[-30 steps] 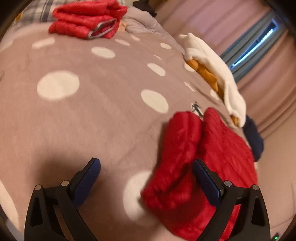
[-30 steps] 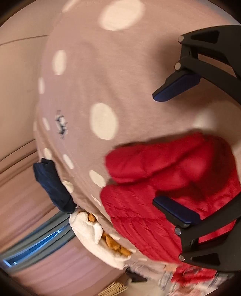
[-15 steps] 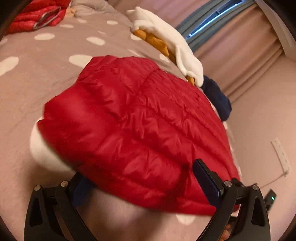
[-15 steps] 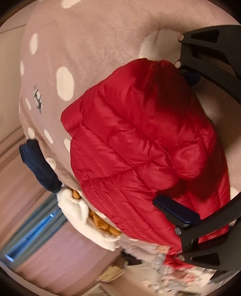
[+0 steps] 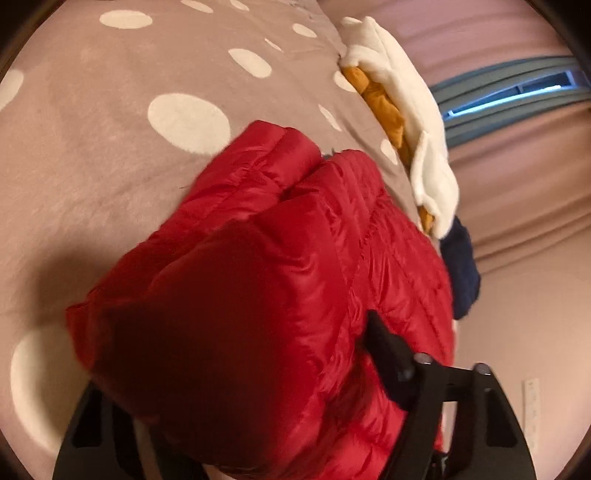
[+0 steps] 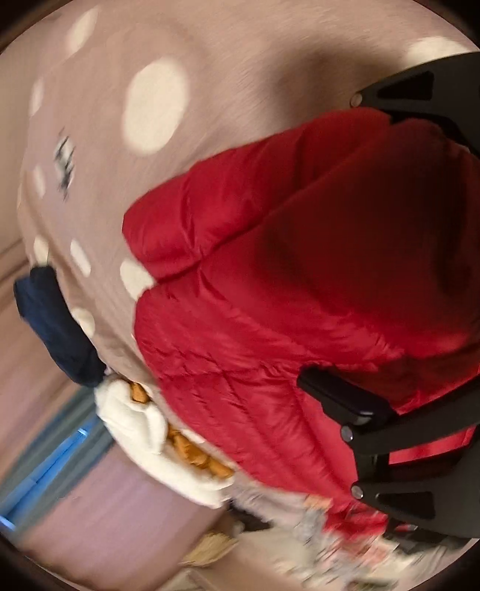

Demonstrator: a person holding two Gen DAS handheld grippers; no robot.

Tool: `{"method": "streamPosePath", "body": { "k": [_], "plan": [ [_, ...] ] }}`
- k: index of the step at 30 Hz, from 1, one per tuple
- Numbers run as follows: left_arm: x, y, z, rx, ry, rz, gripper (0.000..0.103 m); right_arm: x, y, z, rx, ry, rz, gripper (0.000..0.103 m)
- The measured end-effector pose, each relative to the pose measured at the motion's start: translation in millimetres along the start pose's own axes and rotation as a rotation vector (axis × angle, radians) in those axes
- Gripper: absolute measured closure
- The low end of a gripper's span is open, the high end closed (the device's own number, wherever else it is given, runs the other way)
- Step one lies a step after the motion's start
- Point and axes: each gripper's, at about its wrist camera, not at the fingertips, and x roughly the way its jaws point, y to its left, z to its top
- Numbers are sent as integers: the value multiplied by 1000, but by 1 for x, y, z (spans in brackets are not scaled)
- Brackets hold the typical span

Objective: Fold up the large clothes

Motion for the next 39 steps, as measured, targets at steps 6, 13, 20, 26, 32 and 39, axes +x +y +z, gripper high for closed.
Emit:
{"method": "streamPosePath", "body": {
  "k": [6,13,20,26,32,39],
  "plan": [
    [0,-11,-18,27,-163,79,42,13,16,1,-25,-5,-43,49],
    [-17,-51,-47,318,-328,287,62,4,36,-7,-144,-34,-136,65],
    [-53,-54,-47,316,-372,224,66,-23,28,-2,-53,-40,-89,73],
    [-92,-68,-57,373,-491,142,67,-36,21,-20,-74,-10,-23,73],
    [-94,-74,-58,385,-493,126,66,-28,32,-33,-111,16,-59,71],
    [-116,-76,-59,398,-525,46,67,-22,35,-39,-69,56,-24,70]
  ]
}}
